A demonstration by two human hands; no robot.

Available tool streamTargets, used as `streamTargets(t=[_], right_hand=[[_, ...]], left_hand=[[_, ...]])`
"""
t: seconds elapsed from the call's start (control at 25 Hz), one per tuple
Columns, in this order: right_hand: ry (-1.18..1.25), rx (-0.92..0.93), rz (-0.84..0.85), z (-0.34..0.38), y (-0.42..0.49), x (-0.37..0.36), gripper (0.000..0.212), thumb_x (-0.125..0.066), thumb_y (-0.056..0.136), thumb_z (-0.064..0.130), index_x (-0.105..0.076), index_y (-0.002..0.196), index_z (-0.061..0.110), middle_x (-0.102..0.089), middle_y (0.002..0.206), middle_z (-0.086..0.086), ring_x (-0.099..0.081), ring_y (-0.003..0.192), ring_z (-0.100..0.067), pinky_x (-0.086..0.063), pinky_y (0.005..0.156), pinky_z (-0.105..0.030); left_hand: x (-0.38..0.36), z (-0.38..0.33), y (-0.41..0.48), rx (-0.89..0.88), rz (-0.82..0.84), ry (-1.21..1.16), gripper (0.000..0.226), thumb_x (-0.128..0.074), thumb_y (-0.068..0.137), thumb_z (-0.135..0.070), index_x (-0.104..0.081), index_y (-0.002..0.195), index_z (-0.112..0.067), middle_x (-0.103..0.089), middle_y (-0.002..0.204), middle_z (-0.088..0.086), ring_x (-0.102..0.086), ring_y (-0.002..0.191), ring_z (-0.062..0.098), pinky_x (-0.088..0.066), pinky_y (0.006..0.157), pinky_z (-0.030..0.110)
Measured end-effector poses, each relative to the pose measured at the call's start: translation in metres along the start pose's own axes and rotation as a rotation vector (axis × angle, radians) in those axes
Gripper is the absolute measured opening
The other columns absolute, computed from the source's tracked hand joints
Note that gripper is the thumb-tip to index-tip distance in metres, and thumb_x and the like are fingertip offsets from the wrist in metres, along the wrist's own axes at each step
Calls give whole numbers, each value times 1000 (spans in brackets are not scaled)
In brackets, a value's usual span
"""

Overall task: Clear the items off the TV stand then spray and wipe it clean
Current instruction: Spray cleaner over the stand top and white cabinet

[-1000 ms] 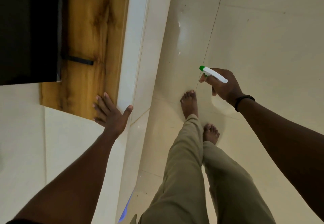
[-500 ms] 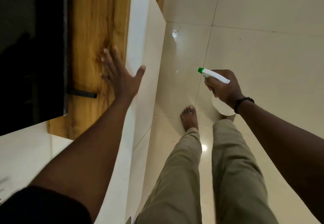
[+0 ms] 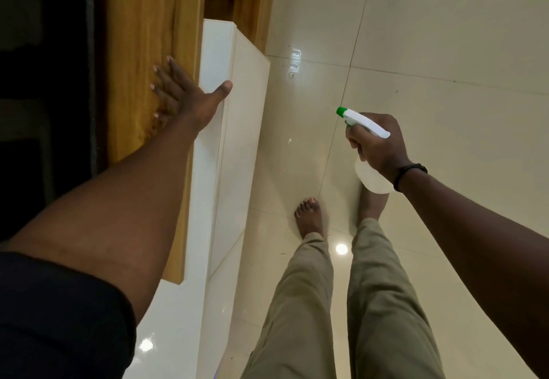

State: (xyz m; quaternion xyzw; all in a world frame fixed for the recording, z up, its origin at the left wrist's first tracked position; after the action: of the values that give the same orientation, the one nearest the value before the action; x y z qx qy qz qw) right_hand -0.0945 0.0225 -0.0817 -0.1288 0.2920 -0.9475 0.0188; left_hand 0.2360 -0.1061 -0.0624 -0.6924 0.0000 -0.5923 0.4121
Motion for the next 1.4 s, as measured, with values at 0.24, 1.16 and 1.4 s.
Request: streamTargets(t=[0.24,1.16,1.4], right_hand=[[-47,144,148,35,37,13,21,-56,87,22,-75,81,17,-69,71,-11,-56,46,-23,-50,54,-43],[-262,-104,186,78,139,46,29,-54,79,43,-73,79,22,-73,77,-9,-59,50,-19,-48,60,-32],[-36,-43,202,117,142,25,36,-52,76,47,-73,83,19,-72,78,-15,-58,49,-19,-52,58,-38]], left_hand=[[3,4,0,-44,50,-6,140,-51,67,-95,27,158,-21,31,166,7,25,154,38,4,120,69],[4,4,0,-53,89,-47,139,-56,68,-90,31,155,-25,34,165,3,29,153,36,9,118,67],[7,0,-2,-30,104,-72,139,-61,72,-85,34,154,-26,37,164,2,30,153,36,9,119,65]])
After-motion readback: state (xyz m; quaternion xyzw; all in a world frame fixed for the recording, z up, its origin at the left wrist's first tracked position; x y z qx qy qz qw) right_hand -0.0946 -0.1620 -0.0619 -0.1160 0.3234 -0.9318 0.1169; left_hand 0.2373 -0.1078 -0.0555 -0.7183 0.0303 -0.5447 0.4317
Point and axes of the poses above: each hand's wrist, its own y-axis towards the middle knuckle, its own x-axis out of the back of the hand, z = x × y, the point moved 1 cm from there along y, towards the middle knuckle
